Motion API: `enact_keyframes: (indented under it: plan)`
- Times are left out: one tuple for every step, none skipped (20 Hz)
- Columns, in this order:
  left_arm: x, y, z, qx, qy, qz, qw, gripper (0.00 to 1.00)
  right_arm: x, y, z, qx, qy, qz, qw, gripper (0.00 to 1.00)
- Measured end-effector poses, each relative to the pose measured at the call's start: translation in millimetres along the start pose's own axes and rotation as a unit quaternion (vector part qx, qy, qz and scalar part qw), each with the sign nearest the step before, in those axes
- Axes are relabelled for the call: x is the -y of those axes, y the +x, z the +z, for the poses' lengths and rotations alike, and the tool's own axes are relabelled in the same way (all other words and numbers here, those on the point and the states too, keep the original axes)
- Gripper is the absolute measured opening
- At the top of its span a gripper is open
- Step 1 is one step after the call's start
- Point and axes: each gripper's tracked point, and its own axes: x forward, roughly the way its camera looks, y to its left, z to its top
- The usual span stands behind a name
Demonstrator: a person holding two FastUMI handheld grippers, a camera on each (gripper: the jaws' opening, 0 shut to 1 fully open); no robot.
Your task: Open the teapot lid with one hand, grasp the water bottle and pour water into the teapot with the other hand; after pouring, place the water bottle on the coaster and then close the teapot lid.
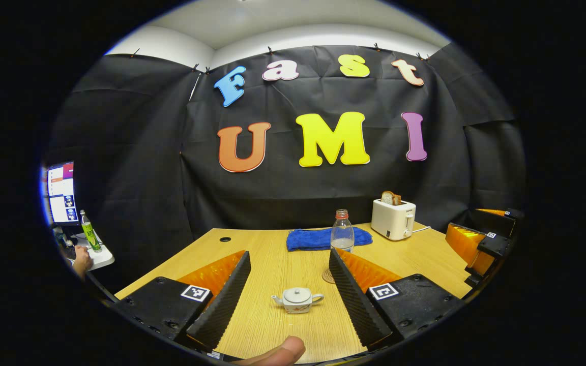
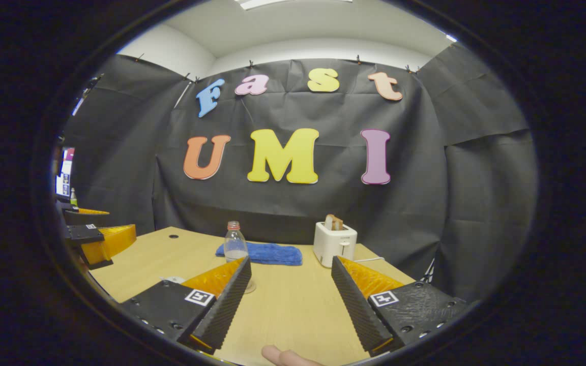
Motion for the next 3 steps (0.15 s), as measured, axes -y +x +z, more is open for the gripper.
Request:
enact_keyframes:
  plan:
    - [0.2,1.4,-2.9,-0.004,0.001,0.000,1.000,0.97,-0.6,0.6,-1.6,-0.001,-0.002,-0.001,1.000,0.95]
    - [0.8,3.1,-5.5,-0.008,0.002,0.000,1.000,0.97,-1.0,0.4,-1.6,-0.003,-0.001,0.000,1.000,0.95]
    - [0.7,4.6,-7.4,-0.011,0.003,0.000,1.000,0.97,-0.6,1.1,-2.1,-0.003,-0.002,0.000,1.000,0.95]
